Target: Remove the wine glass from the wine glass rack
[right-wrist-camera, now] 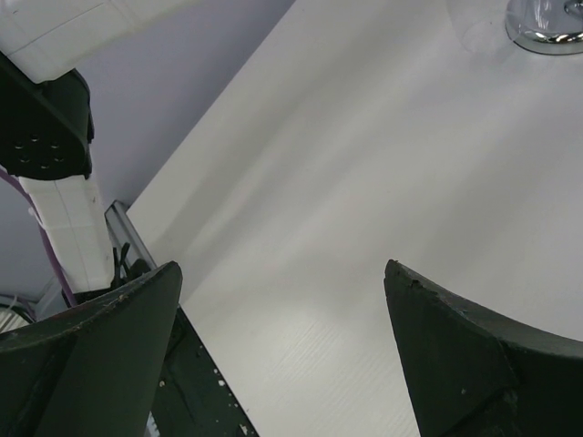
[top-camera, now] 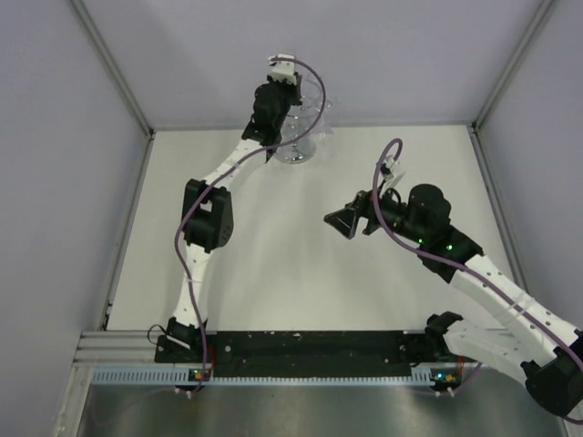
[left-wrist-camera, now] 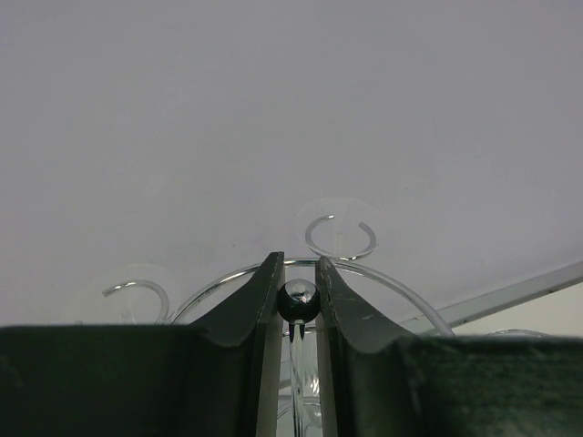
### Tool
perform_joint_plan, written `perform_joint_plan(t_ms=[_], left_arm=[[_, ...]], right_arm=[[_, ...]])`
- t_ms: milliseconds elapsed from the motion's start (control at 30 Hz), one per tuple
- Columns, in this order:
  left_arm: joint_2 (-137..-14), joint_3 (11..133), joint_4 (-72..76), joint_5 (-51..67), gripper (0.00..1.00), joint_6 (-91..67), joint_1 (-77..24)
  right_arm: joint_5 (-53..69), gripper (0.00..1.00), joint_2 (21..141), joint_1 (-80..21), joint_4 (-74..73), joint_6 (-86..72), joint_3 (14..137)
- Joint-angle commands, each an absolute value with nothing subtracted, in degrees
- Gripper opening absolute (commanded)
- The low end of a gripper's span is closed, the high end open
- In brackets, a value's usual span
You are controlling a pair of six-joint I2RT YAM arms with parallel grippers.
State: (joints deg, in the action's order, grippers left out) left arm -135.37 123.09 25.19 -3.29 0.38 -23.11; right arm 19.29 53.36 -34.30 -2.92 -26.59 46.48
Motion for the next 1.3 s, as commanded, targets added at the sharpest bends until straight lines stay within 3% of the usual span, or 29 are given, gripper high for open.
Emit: perform_joint_plan(t_ms=[0, 500, 1267], left_arm=[[-128.94, 122.26, 27.33, -1.93, 0.0, 1.05, -24.08], [-126.3, 121.2, 28.21, -2.81, 0.0, 2.2, -24.7], [-130.25, 129.9, 29.88, -5.54, 0.0, 5.1, -24.35]], right_arm=[[18.63, 0.92, 53.09, -35.59, -1.4, -26.1, 47.2], [17.67, 0.93, 52.74, -36.74, -1.58, -25.58, 46.76], [17.58, 0.93, 54.67, -37.53, -0.53, -25.31, 45.97]])
